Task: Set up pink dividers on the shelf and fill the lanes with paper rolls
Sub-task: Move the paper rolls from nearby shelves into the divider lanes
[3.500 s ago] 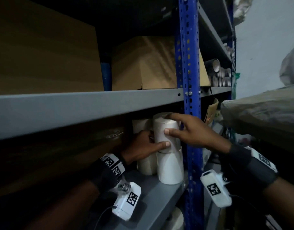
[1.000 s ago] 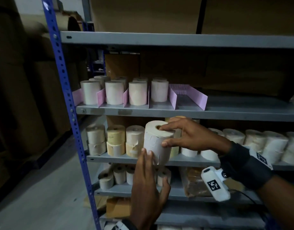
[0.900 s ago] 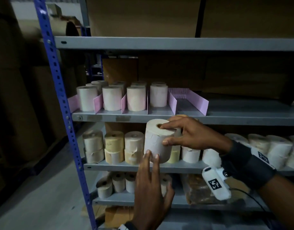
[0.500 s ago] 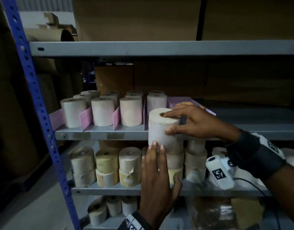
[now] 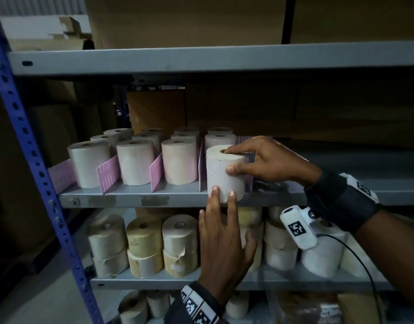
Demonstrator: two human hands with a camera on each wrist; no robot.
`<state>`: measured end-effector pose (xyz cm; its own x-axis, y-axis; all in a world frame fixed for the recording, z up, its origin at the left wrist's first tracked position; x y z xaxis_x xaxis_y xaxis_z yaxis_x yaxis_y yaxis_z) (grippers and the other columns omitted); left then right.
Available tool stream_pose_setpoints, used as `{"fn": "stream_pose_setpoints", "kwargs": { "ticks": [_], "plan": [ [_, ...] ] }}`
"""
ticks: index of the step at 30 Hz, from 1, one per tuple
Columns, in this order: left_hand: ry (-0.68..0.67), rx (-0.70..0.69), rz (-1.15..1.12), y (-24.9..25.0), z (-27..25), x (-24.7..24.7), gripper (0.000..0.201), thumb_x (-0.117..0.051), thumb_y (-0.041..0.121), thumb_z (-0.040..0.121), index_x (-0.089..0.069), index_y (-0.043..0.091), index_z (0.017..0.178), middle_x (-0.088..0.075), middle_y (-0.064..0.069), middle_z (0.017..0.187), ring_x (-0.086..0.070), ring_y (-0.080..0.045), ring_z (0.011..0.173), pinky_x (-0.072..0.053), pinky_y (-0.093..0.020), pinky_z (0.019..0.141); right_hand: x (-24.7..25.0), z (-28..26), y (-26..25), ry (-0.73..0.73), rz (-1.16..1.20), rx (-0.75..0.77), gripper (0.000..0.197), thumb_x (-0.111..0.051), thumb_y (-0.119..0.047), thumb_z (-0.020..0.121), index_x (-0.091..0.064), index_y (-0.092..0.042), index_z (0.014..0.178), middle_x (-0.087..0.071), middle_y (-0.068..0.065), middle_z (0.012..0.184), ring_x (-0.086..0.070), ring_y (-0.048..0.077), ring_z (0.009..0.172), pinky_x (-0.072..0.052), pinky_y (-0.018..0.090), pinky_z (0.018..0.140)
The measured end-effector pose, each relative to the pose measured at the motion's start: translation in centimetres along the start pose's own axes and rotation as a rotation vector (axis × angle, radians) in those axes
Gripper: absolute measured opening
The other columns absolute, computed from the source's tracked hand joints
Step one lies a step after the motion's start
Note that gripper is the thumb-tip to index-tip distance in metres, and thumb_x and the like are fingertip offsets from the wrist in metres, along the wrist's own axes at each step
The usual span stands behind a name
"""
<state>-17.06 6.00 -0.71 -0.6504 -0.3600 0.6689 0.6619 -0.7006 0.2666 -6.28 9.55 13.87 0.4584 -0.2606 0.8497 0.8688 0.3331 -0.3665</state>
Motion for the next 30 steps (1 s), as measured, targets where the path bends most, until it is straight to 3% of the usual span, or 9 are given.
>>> {"fn": "stream_pose_setpoints", "kwargs": {
  "ticks": [3, 5, 6, 8, 9, 11, 14, 25, 30],
  "plan": [
    [0.003, -0.011, 0.007, 0.0, 0.7, -0.3, 0.088, -0.065, 0.039, 0.081, -0.038, 0.006, 0.158, -0.023, -0.028, 0.166, -0.039, -0.047, 0.147, -0.046, -0.062, 0.109, 0.2, 0.7, 0.1, 0.035, -0.087, 0.053, 0.055, -0.07, -0.047, 0.083, -0.062, -0.023, 0.131, -0.061, -0.004, 0.131, -0.039, -0.015, 0.105, -0.031, -0.005, 0.082],
    [-0.018, -0.011, 0.027, -0.2, 1.4, -0.6, 0.091, -0.068, 0.039, 0.08, -0.036, 0.007, 0.159, -0.022, -0.028, 0.167, -0.035, -0.046, 0.15, -0.045, -0.062, 0.11, 0.4, 1.6, 0.1, 0.032, -0.14, 0.092, 0.05, -0.068, -0.045, 0.086, -0.063, -0.022, 0.13, -0.061, -0.002, 0.131, -0.033, -0.016, 0.103, -0.022, -0.009, 0.084],
    [-0.032, -0.008, 0.044, -0.3, 1.6, -0.9, 0.092, -0.07, 0.04, 0.08, -0.036, 0.007, 0.159, -0.022, -0.027, 0.167, -0.034, -0.045, 0.151, -0.044, -0.062, 0.111, 0.3, 2.3, 0.4, 0.012, -0.193, 0.094, 0.049, -0.066, -0.047, 0.087, -0.062, -0.025, 0.131, -0.06, -0.003, 0.133, -0.036, -0.011, 0.109, -0.023, -0.004, 0.093],
    [-0.069, 0.002, 0.072, -0.6, 2.0, -1.5, 0.09, -0.07, 0.042, 0.081, -0.04, 0.007, 0.158, -0.023, -0.025, 0.168, -0.033, -0.044, 0.152, -0.042, -0.063, 0.112, -0.1, 3.6, 1.7, -0.059, -0.337, 0.039, 0.052, -0.058, -0.057, 0.088, -0.057, -0.035, 0.135, -0.057, -0.01, 0.136, -0.041, 0.009, 0.127, -0.03, 0.032, 0.111],
    [-0.091, 0.006, 0.085, -0.8, 2.1, -2.0, 0.088, -0.068, 0.043, 0.081, -0.042, 0.007, 0.157, -0.025, -0.023, 0.168, -0.033, -0.042, 0.152, -0.042, -0.063, 0.112, -0.3, 4.2, 2.4, -0.094, -0.385, -0.004, 0.053, -0.055, -0.06, 0.088, -0.055, -0.038, 0.135, -0.057, -0.012, 0.137, -0.042, 0.016, 0.13, -0.032, 0.047, 0.109],
    [-0.129, 0.009, 0.116, -1.1, 2.0, -2.7, 0.086, -0.06, 0.045, 0.081, -0.044, 0.007, 0.156, -0.033, -0.02, 0.166, -0.035, -0.04, 0.152, -0.042, -0.065, 0.111, -0.5, 5.0, 3.1, -0.128, -0.407, -0.054, 0.051, -0.054, -0.061, 0.087, -0.056, -0.036, 0.132, -0.058, -0.011, 0.134, -0.043, 0.023, 0.131, -0.034, 0.057, 0.105],
    [-0.141, 0.001, 0.135, -1.7, 1.9, -3.2, 0.085, -0.048, 0.047, 0.081, -0.045, 0.008, 0.156, -0.04, -0.017, 0.163, -0.037, -0.037, 0.152, -0.043, -0.065, 0.11, -0.4, 5.8, 3.3, -0.127, -0.43, -0.069, 0.047, -0.056, -0.058, 0.089, -0.058, -0.033, 0.129, -0.059, -0.004, 0.13, -0.044, 0.026, 0.129, -0.034, 0.057, 0.103],
    [-0.161, -0.03, 0.113, -2.4, 1.8, -3.7, 0.094, -0.054, 0.052, 0.079, -0.037, 0.008, 0.16, -0.034, -0.016, 0.166, -0.031, -0.036, 0.155, -0.038, -0.064, 0.116, -0.5, 6.1, 4.0, -0.132, -0.404, -0.097, 0.056, -0.056, -0.059, 0.088, -0.052, -0.032, 0.137, -0.055, -0.005, 0.14, -0.046, 0.022, 0.133, -0.034, 0.054, 0.107],
    [-0.296, -0.052, 0.111, -3.2, 1.6, -3.7, 0.1, -0.058, 0.052, 0.088, -0.006, 0.02, 0.167, 0.006, -0.003, 0.175, 0.015, -0.02, 0.158, -0.012, -0.055, 0.129, -0.5, 4.6, 3.6, -0.117, -0.52, -0.144, 0.054, -0.05, -0.055, 0.093, -0.038, -0.041, 0.144, -0.049, -0.006, 0.145, -0.038, 0.024, 0.137, -0.024, 0.058, 0.103]
  ]
}}
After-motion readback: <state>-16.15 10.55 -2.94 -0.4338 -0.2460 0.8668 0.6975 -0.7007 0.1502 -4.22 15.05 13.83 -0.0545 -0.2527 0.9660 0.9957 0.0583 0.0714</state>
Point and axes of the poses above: each hand's wrist, its own z-axis towards the middle knuckle, its own x-axis out of the back of the hand, y = z × x, the point moved 9 cm from there along z, towards the middle knuckle
